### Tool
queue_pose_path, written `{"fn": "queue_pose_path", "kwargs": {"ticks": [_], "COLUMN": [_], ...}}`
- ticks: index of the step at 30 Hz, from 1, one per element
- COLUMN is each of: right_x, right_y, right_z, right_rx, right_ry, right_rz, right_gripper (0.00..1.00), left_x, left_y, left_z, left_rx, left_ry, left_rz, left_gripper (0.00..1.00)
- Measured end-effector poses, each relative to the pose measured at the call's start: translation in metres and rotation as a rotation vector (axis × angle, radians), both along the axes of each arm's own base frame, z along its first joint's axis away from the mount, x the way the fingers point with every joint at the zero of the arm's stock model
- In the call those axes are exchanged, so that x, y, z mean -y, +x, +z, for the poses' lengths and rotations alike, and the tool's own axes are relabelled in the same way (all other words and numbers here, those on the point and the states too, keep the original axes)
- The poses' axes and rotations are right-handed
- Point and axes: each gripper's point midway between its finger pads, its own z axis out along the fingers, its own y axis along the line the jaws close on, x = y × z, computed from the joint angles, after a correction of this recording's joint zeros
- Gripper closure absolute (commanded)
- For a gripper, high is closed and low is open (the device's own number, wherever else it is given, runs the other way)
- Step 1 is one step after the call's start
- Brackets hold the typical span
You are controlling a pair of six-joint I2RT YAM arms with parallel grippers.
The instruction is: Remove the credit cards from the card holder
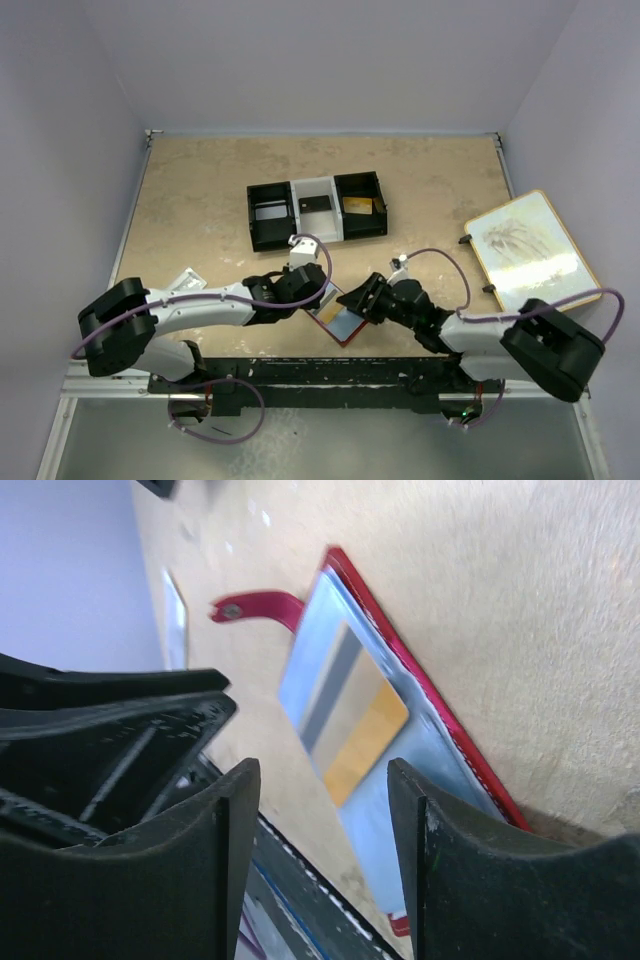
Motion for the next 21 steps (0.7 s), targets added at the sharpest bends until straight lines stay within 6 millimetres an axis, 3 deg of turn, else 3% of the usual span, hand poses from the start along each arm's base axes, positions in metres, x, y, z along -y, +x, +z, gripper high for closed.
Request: {"fn": "queue_pose_path", "kwargs": {"ticks": [3,7,9,12,16,21], "right_x": [0.008,0.024,0.027,0.031,0.034,0.034], "right_y": [0.005,0.006,0.008,0.006,0.003,0.002], "right_z": [0.017,0.051,0.073,0.099,0.117,0.112], "right_rx": [0.054,0.151,0.206,0.276,0.333,0.330], "right_ry": [0.026,0.141,0.195,0.258,0.295,0.274], "right_rz": [-0.045,-0.122,-0.141,-0.147,-0.135,-0.129], "right_gripper": [0.30,0.29,0.14,0.00,0.00,0.05], "left_x": [0.001,0.005,0.007,0.007,0.007,0.007], "left_y": [0.000,-0.001,-0.001,0.000,0.000,0.000], "left_z": [0.005,0.010,0.011,0.011,0.011,0.015], "left_rx": [0.006,0.007,0.009,0.010,0.010,0.016], "left_ry": [-0.017,-0.038,-0.044,-0.045,-0.045,-0.055], "left_rz": [-0.005,-0.018,-0.019,-0.018,-0.018,-0.017], "left_gripper": [0.69,0.69,0.69,0.69,0.69,0.69]}}
